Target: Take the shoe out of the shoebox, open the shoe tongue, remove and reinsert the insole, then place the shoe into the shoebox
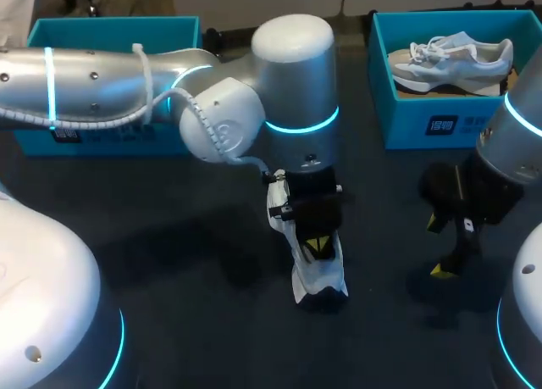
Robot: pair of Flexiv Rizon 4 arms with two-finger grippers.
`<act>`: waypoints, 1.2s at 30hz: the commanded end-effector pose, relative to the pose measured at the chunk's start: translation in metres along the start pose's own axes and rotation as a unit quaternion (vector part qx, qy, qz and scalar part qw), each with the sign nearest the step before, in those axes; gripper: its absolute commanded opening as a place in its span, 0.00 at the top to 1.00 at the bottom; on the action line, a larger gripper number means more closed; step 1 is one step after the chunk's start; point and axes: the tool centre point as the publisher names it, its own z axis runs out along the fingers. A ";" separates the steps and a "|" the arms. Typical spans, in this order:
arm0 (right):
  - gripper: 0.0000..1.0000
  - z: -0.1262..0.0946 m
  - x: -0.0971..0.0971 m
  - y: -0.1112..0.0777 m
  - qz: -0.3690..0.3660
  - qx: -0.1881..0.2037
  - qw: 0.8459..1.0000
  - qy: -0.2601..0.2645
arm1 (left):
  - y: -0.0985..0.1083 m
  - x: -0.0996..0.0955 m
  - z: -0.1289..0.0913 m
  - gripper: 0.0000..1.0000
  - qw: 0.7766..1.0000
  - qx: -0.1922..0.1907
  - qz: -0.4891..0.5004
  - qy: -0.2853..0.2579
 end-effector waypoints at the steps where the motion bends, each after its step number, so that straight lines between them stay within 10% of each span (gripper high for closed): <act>1: 0.00 0.001 0.000 0.000 0.000 0.001 1.000 0.000 | -0.005 -0.006 0.005 1.00 0.999 0.024 -0.004 -0.031; 17: 0.00 0.001 0.000 0.000 0.000 0.001 1.000 0.000 | -0.005 -0.018 0.066 1.00 0.999 0.028 -0.013 0.032; 28: 0.00 0.001 0.000 0.000 0.000 0.001 1.000 0.000 | 0.020 0.035 0.050 1.00 0.998 -0.012 -0.022 0.058; 36: 0.00 0.001 0.000 0.000 0.000 0.001 1.000 0.000 | 0.012 0.033 0.012 1.00 1.000 -0.017 -0.004 0.014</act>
